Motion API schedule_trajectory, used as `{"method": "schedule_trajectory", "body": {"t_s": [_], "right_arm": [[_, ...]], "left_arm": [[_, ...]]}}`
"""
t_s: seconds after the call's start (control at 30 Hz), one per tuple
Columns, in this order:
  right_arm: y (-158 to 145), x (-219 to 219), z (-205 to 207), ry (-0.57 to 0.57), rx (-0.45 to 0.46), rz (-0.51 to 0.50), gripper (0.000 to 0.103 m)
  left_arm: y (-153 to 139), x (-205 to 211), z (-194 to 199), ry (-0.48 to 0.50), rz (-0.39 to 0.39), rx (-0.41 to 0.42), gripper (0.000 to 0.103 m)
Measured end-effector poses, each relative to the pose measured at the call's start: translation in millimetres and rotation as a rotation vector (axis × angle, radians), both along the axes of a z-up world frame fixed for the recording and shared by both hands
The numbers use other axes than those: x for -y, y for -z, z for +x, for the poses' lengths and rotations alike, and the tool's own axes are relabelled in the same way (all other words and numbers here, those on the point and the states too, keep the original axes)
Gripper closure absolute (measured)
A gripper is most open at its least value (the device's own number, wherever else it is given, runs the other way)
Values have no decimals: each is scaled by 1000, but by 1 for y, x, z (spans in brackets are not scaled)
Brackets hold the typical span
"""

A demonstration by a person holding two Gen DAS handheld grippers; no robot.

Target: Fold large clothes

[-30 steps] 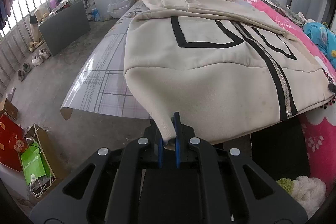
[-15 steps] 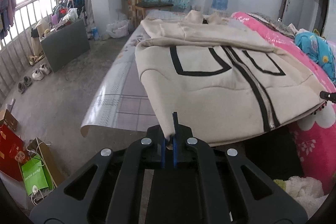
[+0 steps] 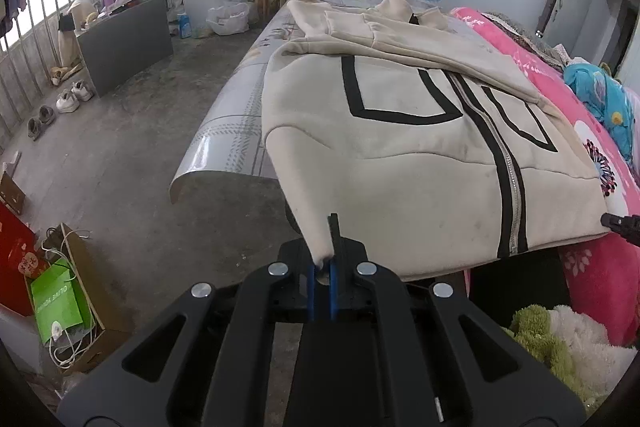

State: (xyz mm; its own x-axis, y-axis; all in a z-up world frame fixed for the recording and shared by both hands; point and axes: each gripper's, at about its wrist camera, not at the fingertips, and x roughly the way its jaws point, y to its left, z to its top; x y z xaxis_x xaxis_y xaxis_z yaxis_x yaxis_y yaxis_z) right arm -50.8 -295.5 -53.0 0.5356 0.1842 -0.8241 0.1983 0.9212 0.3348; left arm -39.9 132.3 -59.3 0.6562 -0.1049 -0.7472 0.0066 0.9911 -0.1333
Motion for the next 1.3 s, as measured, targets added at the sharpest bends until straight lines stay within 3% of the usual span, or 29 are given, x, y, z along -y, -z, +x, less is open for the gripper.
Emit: {"method": "schedule_trajectory", "body": {"t_s": [0.07, 0.13, 0.3, 0.33, 0.37, 0.43, 0.47, 0.7, 0.9, 1.03, 1.3], "right_arm": [[1, 7, 3, 11, 21, 47, 52], [6, 12, 7, 21, 37, 82, 42], [36, 15, 17, 25, -26, 223, 41], [43, 13, 18, 9, -43, 248, 44], [45, 9, 18, -2, -49, 253, 64], [45, 2, 16, -25, -49, 262, 90], [41, 1, 14, -22, -35, 267, 95], [-14, -5, 13, -33, 126, 259, 97], [-49, -11, 45, -48, 245, 227, 97], [-57, -11, 77, -46, 277, 191, 97], [-52, -5, 139, -37, 290, 171, 97]], "left_arm": [[1, -1, 1, 6, -3, 2, 98], [4, 0, 0, 11, 0, 3, 98], [8, -2, -4, 17, -14, 15, 98], [8, -3, -4, 22, -20, 20, 98], [7, -3, -5, 29, -25, 24, 98], [3, -4, -7, 47, -40, 42, 98], [1, -4, -9, 55, -50, 55, 98], [-28, -3, 5, 108, -160, 147, 98], [-46, -5, 48, 59, -209, 174, 98], [-49, -12, 79, 15, -240, 176, 98], [-35, -17, 145, -52, -222, 120, 98]]}}
